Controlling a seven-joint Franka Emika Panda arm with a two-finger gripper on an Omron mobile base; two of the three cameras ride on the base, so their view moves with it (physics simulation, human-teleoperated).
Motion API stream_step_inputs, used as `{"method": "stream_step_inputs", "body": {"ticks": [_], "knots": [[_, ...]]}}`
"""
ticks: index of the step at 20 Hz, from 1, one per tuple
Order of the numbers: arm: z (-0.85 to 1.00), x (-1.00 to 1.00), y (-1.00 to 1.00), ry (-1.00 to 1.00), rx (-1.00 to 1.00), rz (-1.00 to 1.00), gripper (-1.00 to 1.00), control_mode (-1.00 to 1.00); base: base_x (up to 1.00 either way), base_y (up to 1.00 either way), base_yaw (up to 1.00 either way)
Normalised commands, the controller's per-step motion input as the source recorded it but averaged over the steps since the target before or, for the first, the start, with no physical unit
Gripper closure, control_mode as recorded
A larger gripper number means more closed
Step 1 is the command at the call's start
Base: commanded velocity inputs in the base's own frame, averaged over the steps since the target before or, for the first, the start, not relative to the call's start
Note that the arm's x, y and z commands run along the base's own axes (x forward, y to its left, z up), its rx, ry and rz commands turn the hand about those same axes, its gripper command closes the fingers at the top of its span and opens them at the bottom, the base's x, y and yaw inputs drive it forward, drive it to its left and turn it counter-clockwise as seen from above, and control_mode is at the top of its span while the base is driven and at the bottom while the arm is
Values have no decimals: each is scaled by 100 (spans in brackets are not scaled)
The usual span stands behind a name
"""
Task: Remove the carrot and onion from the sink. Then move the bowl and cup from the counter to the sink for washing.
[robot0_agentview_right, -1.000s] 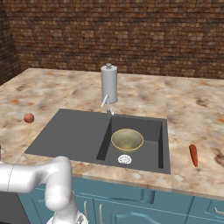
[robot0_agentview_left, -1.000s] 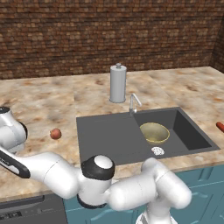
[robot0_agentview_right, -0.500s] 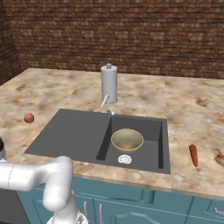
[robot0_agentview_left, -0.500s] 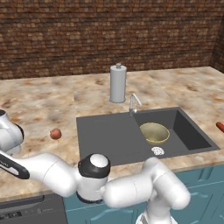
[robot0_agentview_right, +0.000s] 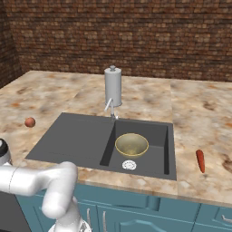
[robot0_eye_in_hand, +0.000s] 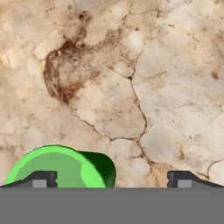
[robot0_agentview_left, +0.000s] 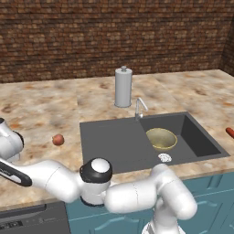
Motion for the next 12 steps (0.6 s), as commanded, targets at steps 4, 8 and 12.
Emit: {"method": "stream_step_inputs", "body": {"ticks": [4, 8, 12], "knots": [[-11, 14, 16, 0, 0, 0, -100, -100, 0, 0, 0], [-8, 8, 15, 0, 0, 0, -100, -100, 0, 0, 0], [-7, 0, 11, 0, 0, 0, -100, -100, 0, 0, 0]]}}
